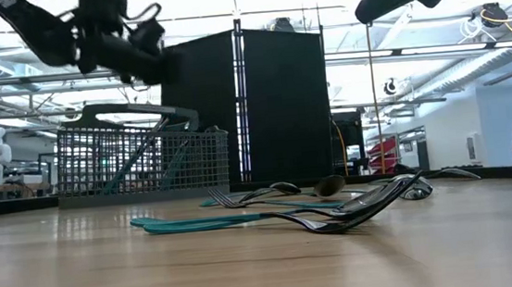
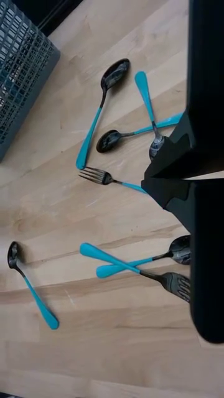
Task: Sort silverware
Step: Put the blue fork in the silverware rack
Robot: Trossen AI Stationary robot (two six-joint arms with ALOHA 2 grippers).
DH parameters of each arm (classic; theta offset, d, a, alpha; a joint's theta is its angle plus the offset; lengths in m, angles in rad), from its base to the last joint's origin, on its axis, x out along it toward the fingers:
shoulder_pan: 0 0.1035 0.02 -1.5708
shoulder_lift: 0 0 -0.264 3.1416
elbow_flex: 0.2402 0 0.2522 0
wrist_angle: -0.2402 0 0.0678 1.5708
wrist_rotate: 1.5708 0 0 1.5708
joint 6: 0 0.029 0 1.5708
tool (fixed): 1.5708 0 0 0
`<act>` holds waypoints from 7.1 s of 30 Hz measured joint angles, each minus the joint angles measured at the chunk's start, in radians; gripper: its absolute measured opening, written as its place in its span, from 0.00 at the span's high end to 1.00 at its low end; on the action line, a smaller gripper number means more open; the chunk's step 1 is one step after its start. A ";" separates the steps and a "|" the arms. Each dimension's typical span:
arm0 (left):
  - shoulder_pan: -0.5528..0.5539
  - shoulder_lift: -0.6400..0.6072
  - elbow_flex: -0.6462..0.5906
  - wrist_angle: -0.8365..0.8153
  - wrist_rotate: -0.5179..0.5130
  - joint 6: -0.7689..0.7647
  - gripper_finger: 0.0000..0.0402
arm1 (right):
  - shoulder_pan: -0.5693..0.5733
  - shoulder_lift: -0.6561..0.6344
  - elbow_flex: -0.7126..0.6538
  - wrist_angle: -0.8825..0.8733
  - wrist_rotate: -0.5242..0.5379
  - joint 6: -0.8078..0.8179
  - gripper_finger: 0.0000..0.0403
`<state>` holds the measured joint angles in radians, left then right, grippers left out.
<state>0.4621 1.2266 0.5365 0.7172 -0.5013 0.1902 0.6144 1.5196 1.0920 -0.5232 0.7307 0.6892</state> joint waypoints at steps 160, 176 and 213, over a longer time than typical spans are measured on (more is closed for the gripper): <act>-0.795 0.449 0.507 -0.757 0.328 -0.063 1.00 | 0.011 -0.128 0.129 -0.589 0.106 0.082 1.00; -0.336 -0.175 0.108 -0.286 -0.176 -0.031 1.00 | 0.016 -0.128 0.129 -0.558 0.167 0.013 1.00; 0.126 0.210 -0.041 0.300 0.081 -0.054 0.88 | 0.000 -0.127 0.129 -0.488 0.184 -0.103 1.00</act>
<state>0.5884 1.4368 0.4958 1.0175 -0.4202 0.1361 0.6140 1.3922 1.2213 -1.0113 0.9146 0.5865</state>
